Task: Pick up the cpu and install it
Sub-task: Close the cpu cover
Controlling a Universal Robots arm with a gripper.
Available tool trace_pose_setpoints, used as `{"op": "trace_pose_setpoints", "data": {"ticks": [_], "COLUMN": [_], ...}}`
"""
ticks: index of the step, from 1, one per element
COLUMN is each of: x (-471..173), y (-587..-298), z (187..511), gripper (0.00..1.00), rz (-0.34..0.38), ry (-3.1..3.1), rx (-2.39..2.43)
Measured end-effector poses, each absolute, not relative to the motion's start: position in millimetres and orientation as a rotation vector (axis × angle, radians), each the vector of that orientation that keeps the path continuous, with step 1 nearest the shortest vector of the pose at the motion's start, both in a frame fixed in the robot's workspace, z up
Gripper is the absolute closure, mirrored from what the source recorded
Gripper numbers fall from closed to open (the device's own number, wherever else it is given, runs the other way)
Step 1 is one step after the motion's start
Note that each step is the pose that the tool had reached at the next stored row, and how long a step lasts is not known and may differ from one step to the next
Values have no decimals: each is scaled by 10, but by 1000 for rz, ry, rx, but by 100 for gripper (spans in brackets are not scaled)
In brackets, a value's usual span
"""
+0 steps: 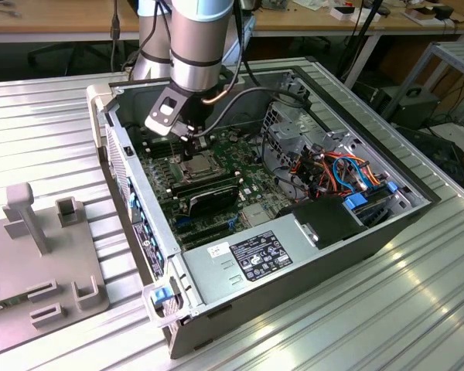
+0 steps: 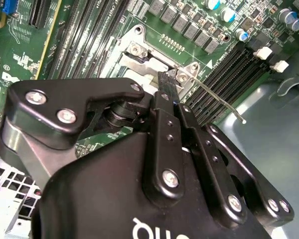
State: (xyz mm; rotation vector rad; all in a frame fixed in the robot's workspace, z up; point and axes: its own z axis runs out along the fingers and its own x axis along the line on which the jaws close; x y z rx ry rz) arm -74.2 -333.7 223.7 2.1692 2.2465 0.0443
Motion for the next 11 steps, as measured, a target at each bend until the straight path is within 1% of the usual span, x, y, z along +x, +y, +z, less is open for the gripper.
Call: {"op": "trace_pose_setpoints", "data": {"ticks": [11], "x": [-752], "y": [-3327], "z": [2217], "gripper": [89], "rz": [45], "ry": [2257], "rx": [2158]}}
